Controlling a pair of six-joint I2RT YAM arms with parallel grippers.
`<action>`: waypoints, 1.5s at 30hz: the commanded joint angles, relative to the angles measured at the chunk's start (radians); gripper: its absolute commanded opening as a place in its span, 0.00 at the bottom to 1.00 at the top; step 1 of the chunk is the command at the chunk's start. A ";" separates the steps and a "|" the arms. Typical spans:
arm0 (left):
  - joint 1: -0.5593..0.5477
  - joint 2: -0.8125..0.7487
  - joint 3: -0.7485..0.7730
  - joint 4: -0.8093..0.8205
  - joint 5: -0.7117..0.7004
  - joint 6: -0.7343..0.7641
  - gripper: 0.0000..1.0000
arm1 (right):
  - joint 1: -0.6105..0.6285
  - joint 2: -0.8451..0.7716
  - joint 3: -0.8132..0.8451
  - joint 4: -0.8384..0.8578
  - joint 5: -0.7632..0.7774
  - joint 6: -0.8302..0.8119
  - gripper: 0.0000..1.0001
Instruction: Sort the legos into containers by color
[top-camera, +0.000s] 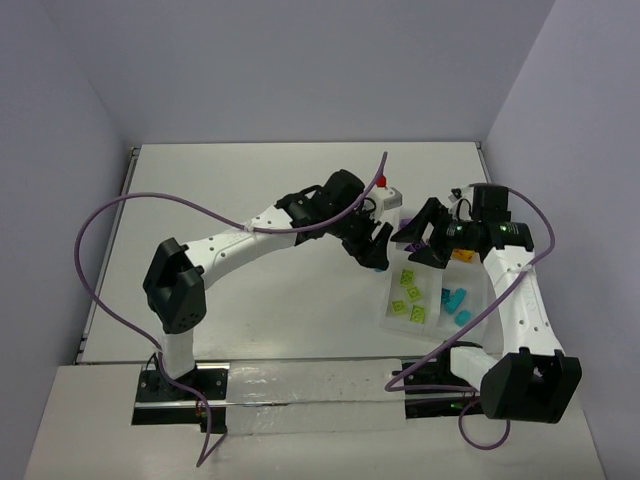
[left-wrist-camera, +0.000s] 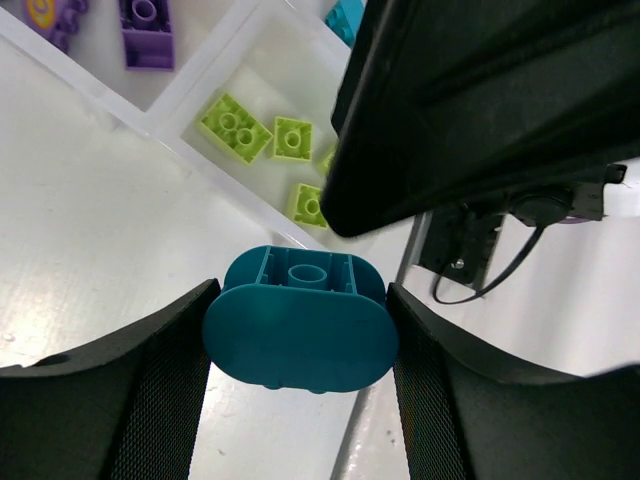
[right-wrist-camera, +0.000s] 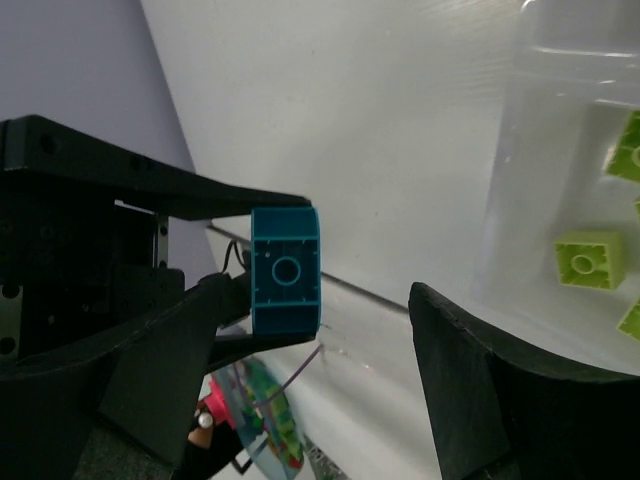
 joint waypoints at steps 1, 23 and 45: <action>0.001 -0.059 0.006 -0.001 -0.042 0.075 0.00 | 0.039 0.016 -0.006 0.034 -0.105 0.020 0.83; 0.001 -0.096 -0.006 0.011 -0.037 0.074 0.00 | 0.200 0.109 -0.044 0.167 -0.194 0.056 0.12; 0.095 -0.293 -0.163 -0.043 -0.320 0.010 1.00 | 0.128 -0.134 0.100 -0.193 0.955 0.108 0.00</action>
